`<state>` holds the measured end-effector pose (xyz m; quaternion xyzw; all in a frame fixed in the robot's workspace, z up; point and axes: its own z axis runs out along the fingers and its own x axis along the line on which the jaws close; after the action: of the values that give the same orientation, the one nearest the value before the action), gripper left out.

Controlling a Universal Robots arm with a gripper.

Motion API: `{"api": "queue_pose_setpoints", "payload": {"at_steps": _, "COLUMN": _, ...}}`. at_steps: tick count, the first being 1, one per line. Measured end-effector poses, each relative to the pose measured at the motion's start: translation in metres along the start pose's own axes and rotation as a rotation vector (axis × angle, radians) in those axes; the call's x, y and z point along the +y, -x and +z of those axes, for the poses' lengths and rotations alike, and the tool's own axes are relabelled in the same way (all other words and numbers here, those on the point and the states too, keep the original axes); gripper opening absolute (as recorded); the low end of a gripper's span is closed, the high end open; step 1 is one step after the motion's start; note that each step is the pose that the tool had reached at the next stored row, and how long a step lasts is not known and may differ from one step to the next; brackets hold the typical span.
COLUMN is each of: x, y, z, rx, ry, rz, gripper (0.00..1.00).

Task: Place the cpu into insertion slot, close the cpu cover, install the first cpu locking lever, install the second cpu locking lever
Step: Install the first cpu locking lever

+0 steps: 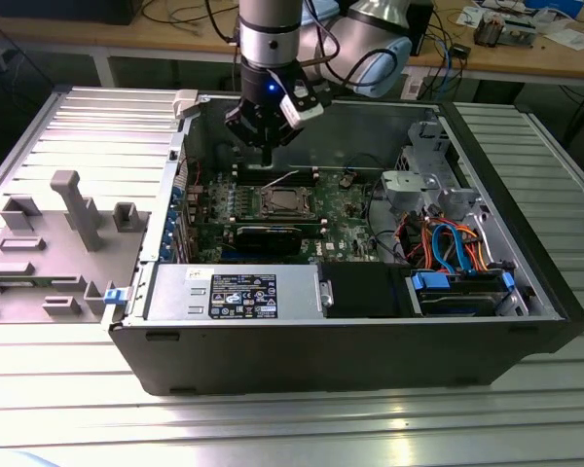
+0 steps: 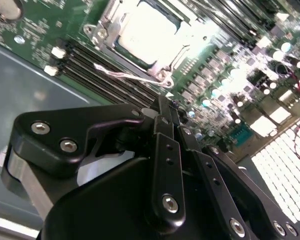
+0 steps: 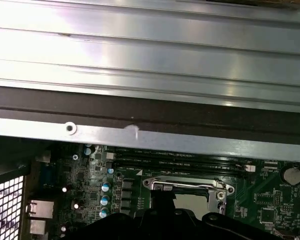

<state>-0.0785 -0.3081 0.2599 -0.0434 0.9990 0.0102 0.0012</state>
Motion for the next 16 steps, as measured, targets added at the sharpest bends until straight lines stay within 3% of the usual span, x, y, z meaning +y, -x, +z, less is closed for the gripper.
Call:
{"api": "queue_pose_setpoints", "payload": {"at_steps": 4, "x": -0.0003, "y": 0.0034, "z": 0.0007, "rx": -0.0002, "ry": 0.0043, "rz": 0.000, "gripper": 0.11}}
{"api": "queue_pose_setpoints", "payload": {"at_steps": 6, "x": -0.0004, "y": 0.0041, "z": 0.0012, "rx": -0.0023, "ry": 0.0280, "rz": 0.000, "gripper": 0.11}}
{"api": "queue_pose_setpoints", "payload": {"at_steps": 7, "x": -0.0005, "y": 0.0053, "z": 0.0027, "rx": -0.0031, "ry": 0.0346, "rz": 0.001, "gripper": 0.11}}
{"api": "queue_pose_setpoints", "payload": {"at_steps": 12, "x": -0.0009, "y": 0.0129, "z": 0.0102, "rx": -0.0034, "ry": 0.0307, "rz": 0.020, "gripper": 0.11}}
{"api": "queue_pose_setpoints", "payload": {"at_steps": 16, "x": -0.0011, "y": 0.0156, "z": 0.0125, "rx": -0.0043, "ry": 0.0305, "rz": 0.050, "gripper": 0.11}}
